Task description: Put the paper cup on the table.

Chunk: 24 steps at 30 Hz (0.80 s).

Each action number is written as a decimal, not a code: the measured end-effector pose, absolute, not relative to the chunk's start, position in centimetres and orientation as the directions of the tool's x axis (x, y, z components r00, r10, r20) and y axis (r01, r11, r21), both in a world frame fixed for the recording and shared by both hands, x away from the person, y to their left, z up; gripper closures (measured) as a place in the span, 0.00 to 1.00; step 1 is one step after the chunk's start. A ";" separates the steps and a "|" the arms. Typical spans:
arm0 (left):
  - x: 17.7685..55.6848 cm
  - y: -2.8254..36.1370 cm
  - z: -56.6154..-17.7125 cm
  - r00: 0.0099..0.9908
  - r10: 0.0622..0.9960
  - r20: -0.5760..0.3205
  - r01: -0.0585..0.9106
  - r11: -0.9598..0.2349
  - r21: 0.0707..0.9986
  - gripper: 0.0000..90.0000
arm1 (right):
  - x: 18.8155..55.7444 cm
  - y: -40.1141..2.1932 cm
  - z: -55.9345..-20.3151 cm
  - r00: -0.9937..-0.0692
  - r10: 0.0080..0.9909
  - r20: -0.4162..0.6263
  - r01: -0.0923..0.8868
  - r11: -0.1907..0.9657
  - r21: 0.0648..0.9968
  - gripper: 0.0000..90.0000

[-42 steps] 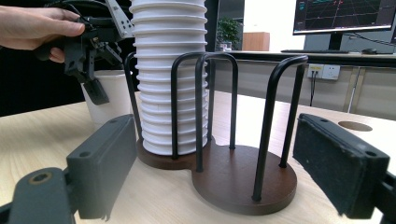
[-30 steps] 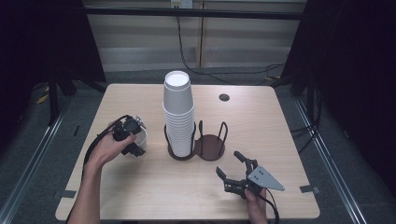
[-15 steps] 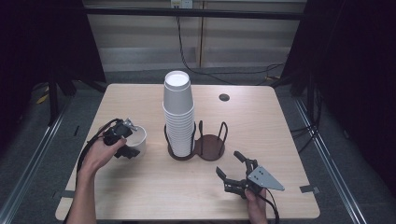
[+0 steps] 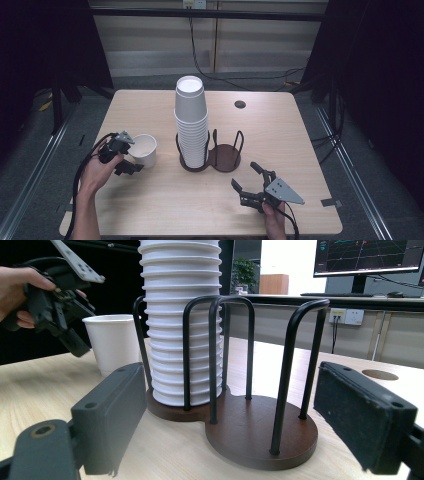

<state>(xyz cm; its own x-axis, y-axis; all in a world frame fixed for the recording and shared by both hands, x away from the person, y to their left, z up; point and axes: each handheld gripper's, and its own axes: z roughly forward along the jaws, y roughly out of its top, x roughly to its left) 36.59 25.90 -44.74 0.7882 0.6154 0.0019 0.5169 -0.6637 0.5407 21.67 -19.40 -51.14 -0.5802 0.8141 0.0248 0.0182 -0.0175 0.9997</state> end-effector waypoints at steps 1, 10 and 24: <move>36.4 26.1 -44.6 0.781 0.624 -0.008 0.521 -0.645 0.559 0.18 | 21.7 -19.4 -51.1 -0.580 0.814 0.025 0.019 -0.017 1.000 0.15; 34.4 27.0 -43.6 0.738 0.675 0.008 0.507 -0.563 0.653 0.18 | 21.7 -19.4 -51.1 -0.580 0.814 0.025 0.019 -0.017 1.000 0.14; 30.9 27.1 -43.3 0.679 0.734 -0.005 0.454 -0.415 0.788 0.18 | 21.7 -19.4 -51.1 -0.577 0.816 0.024 0.018 -0.017 1.000 0.14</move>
